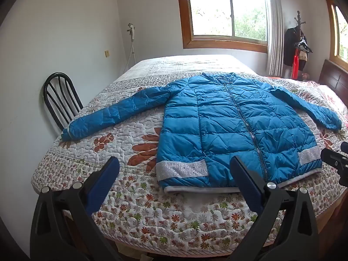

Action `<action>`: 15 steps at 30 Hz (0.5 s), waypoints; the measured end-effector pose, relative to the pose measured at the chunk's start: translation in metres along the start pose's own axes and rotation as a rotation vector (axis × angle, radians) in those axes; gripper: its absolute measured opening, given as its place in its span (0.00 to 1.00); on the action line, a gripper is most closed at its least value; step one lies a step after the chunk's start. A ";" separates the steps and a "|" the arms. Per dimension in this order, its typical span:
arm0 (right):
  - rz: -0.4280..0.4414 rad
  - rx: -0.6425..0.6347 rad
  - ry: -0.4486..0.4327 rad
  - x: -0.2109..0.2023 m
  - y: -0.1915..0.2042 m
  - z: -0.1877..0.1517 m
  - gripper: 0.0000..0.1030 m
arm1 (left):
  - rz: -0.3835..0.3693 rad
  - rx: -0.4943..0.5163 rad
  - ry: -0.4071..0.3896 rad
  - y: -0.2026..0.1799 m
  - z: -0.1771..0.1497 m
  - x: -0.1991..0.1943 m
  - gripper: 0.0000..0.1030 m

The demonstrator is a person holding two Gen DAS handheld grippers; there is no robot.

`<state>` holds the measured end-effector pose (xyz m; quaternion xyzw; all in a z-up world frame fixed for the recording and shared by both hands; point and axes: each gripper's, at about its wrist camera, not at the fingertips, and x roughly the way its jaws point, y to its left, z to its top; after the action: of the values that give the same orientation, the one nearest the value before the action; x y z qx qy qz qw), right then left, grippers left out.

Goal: Fold large clothes
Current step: 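Move both tools toward the blue puffer jacket on the bed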

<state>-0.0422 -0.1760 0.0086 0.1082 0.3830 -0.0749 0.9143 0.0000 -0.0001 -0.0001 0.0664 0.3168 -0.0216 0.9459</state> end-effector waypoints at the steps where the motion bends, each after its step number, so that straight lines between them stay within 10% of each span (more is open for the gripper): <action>1: 0.000 -0.001 0.001 0.000 0.000 0.000 0.96 | 0.000 0.000 0.001 0.000 0.000 0.000 0.97; 15: 0.001 -0.005 0.001 0.002 0.001 -0.001 0.96 | 0.000 0.000 0.001 0.000 0.000 0.000 0.97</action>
<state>-0.0416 -0.1753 0.0070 0.1061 0.3837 -0.0737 0.9144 0.0000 -0.0001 0.0000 0.0664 0.3170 -0.0217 0.9458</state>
